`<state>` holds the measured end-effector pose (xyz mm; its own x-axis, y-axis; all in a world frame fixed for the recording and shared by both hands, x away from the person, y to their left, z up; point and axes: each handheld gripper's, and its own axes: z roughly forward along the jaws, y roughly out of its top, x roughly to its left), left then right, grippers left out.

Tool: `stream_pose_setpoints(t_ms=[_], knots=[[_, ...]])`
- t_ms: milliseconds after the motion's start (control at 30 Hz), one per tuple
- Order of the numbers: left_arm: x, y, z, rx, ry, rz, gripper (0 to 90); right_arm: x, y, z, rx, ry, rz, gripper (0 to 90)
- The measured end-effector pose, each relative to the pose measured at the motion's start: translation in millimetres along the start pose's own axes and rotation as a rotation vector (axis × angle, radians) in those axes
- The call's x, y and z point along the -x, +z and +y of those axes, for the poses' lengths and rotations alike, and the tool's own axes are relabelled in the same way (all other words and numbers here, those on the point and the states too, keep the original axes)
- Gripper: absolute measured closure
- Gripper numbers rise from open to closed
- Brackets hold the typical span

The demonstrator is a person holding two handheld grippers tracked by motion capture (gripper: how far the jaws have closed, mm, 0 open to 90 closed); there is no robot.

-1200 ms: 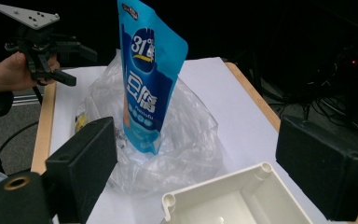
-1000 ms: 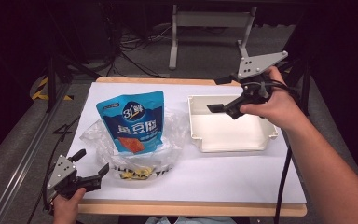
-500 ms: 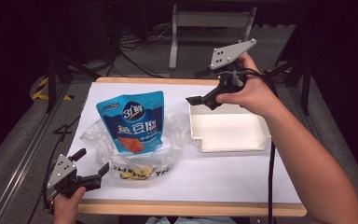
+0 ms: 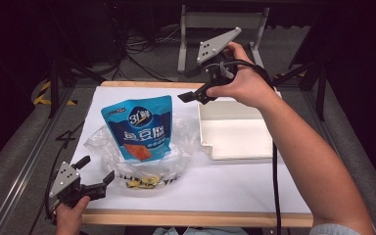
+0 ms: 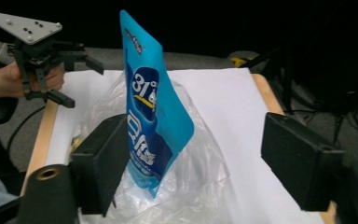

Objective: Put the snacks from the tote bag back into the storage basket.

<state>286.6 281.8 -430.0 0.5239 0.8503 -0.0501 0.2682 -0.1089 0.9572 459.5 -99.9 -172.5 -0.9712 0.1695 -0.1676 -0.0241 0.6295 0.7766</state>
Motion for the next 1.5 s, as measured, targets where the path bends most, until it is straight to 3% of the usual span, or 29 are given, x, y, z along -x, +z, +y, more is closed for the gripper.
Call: stream_pose_setpoints(t_ms=[267, 300, 333, 500, 533, 600, 633, 667, 1000, 1500], knots=[[0.3, -1.8, 0.1, 0.004, -0.004, -0.003, 3.6, 10.0, 19.1, 18.5, -0.079, -0.060, 0.029, 34.7], [0.3, -1.8, 0.1, 0.004, -0.004, -0.003, 3.6, 10.0, 19.1, 18.5, -0.079, -0.060, 0.029, 34.7], [0.1, -2.2, -0.3, 0.005, -0.010, -0.001, 3.6, 10.7, 23.2, 23.9, -0.118, -0.035, 0.038, 35.6], [-0.8, -3.2, -0.6, 0.008, -0.007, 0.000, 3.6, 13.7, 30.3, 32.8, -0.163, -0.047, 0.043, 36.7], [-0.8, -3.7, -0.8, 0.005, -0.009, 0.001, 3.6, 14.9, 34.2, 36.8, -0.188, -0.075, 0.049, 38.3], [-0.9, -4.0, -0.9, 0.006, -0.007, 0.002, 3.6, 15.3, 36.3, 38.4, -0.203, -0.073, 0.062, 40.3], [-1.0, -4.5, -0.9, 0.006, -0.009, 0.004, 3.6, 15.9, 40.6, 41.1, -0.235, -0.111, 0.065, 42.7], [-1.0, -4.5, -0.9, 0.006, -0.009, 0.004, 3.6, 15.8, 43.1, 42.3, -0.245, -0.114, 0.070, 41.9], [-1.5, -3.5, -0.6, 0.006, -0.010, -0.003, 3.6, 14.9, 63.5, 48.2, -0.275, -0.090, 0.112, 38.1], [-1.3, -2.3, -0.1, 0.007, -0.008, -0.006, 3.6, 10.5, 110.9, 41.8, -0.366, -0.084, 0.168, 33.2]])
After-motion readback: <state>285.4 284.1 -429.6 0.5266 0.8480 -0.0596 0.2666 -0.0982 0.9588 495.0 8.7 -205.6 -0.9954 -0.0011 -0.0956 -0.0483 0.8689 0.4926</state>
